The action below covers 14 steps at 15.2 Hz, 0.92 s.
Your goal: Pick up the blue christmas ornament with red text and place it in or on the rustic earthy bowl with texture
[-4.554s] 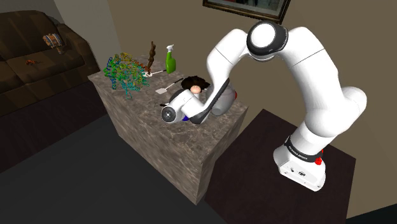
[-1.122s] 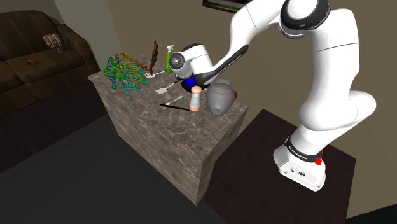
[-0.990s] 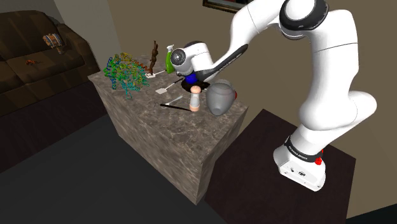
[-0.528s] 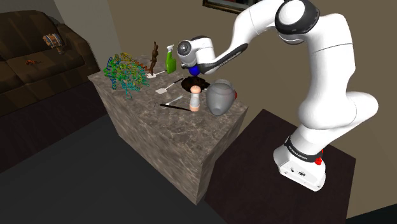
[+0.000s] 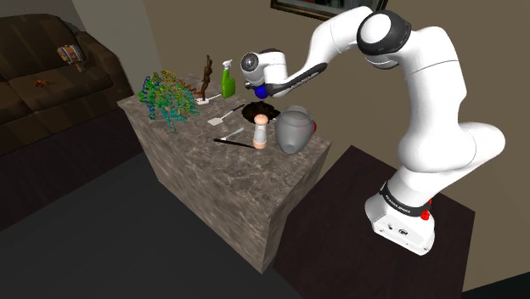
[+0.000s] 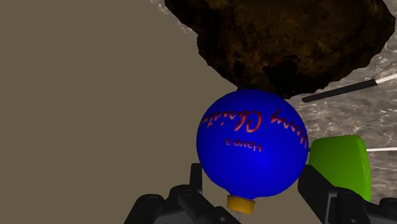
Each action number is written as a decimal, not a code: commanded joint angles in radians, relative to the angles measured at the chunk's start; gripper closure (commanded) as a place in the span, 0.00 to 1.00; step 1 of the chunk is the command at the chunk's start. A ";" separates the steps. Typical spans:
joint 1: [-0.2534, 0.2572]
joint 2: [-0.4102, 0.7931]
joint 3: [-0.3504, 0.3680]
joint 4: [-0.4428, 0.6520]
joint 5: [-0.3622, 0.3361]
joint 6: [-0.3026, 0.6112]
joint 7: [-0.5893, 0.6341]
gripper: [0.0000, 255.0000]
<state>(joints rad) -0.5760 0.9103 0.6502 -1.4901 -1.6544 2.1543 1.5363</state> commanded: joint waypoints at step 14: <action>0.042 0.119 -0.053 0.061 -0.079 0.027 0.072 1.00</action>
<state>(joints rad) -0.5356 1.0271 0.5984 -1.4315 -1.7326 2.1806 1.6077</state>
